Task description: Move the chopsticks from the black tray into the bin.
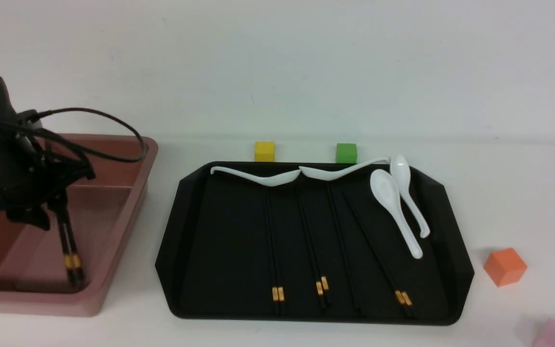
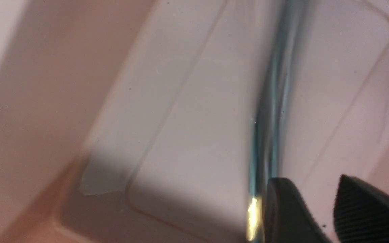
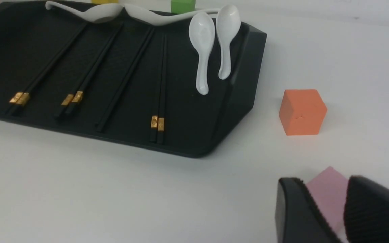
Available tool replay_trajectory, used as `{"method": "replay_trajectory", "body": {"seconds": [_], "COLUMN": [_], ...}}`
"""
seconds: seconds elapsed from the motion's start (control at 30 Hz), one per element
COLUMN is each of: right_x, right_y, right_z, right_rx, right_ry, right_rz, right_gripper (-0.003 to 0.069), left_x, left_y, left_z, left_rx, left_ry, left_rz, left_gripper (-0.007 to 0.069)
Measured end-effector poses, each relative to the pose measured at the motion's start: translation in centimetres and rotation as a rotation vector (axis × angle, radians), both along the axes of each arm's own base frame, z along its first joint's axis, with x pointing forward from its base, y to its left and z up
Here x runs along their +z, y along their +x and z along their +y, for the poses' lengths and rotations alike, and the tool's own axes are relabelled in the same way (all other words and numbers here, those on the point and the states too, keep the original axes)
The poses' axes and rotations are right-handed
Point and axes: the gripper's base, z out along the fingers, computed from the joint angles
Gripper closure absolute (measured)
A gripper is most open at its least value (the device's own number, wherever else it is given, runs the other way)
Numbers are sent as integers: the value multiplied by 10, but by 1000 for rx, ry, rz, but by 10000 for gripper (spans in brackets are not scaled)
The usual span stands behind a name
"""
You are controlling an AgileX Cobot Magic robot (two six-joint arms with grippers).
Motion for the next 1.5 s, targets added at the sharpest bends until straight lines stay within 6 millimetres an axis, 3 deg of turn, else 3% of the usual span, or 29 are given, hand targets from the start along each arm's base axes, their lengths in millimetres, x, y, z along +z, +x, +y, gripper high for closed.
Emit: {"method": "replay_trajectory", "body": {"seconds": [0.17,0.23,0.3,0.4,0.5,0.63,0.67,0.77,0.93,0.97,1.07,1.27,1.5], "right_x": [0,0,0,0,0,0,0,0,0,0,0,0,0], "right_y": [0,0,0,0,0,0,0,0,0,0,0,0,0], "right_z": [0,0,0,0,0,0,0,0,0,0,0,0,0], "right_rx": [0,0,0,0,0,0,0,0,0,0,0,0,0], "right_ry": [0,0,0,0,0,0,0,0,0,0,0,0,-1], "right_rz": [0,0,0,0,0,0,0,0,0,0,0,0,0], "right_gripper": [419,419,419,419,419,419,419,419,419,419,419,419,419], "left_x": [29,44,66,90,103,117,117,117,87,87,70,50,39], "left_y": [-9,-15,-29,-50,-72,-130,-133,-181,-251,-251,-282,-315,-322], "left_z": [-2,-3,-4,-7,-13,-28,-29,-41,-55,-55,-55,-55,-50], "left_rx": [-21,-37,-68,-82,-101,-185,-190,-256,-283,-283,-219,-188,-209], "left_ry": [-1,5,14,4,-32,-125,-129,-185,-277,-277,-300,-308,-188], "left_rz": [-80,-107,-129,-163,-199,-295,-299,-408,-623,-623,-804,-974,-1042], "left_gripper": [399,441,534,636,637,637,637,637,637,637,637,637,637]}}
